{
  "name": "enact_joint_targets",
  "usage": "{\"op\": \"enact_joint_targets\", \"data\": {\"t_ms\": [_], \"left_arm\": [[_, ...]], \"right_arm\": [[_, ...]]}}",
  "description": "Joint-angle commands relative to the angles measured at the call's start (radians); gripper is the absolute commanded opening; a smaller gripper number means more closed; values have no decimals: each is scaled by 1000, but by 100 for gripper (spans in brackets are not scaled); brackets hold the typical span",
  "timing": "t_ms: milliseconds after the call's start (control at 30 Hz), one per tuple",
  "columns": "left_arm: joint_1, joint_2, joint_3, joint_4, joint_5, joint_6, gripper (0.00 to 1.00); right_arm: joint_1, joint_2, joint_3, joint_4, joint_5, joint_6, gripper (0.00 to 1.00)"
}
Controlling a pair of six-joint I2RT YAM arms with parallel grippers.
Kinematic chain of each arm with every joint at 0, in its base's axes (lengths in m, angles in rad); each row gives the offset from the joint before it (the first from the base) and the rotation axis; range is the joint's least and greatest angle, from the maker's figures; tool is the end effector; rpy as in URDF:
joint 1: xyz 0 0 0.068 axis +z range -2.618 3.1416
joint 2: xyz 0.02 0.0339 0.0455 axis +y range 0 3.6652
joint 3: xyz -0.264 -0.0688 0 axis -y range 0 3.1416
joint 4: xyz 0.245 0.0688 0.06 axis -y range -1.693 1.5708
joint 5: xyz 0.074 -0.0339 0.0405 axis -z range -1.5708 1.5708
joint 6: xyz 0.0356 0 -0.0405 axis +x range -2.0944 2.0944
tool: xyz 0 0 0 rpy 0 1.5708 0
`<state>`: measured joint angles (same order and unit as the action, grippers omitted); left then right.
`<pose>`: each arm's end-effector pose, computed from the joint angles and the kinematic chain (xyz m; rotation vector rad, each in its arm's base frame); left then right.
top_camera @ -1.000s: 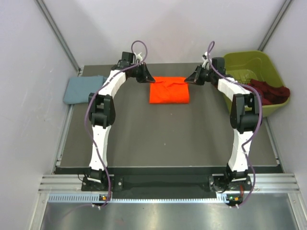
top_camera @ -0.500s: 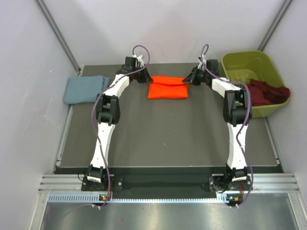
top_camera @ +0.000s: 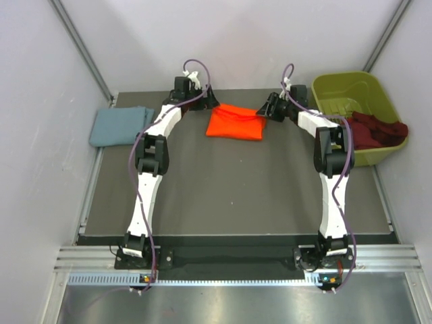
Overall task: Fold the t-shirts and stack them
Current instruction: Fold the tshirt
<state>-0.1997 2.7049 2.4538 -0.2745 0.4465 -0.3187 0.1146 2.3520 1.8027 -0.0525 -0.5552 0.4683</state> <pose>0.5882 -0.1347 0.1692 0.1505 2.1295 -0.7770 0.5265 0.0795 0.1652 0.0621 2.2182 0.9309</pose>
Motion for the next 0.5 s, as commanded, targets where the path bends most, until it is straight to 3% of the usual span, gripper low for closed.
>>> {"op": "enact_joint_targets", "data": {"t_ms": [0,67,167,267,467], "left_arm": [[3,-140,37,-3,-49,16,99],[6,-164,36,-79,-71,49,99],[23,-223,2,-140,10,96,99],[34,-328,-151,-172,15,93,99],[49,-471,-331,-376,82,113,99]], "right_arm": [[-4,-108,20,-6,84,-52,64],[-3,-129,9,-13,101,-60,66],[-3,-183,-11,-29,106,-79,67],[-1,-238,-38,-67,92,-95,82],[-1,-319,-135,-69,-58,-80,85]]}}
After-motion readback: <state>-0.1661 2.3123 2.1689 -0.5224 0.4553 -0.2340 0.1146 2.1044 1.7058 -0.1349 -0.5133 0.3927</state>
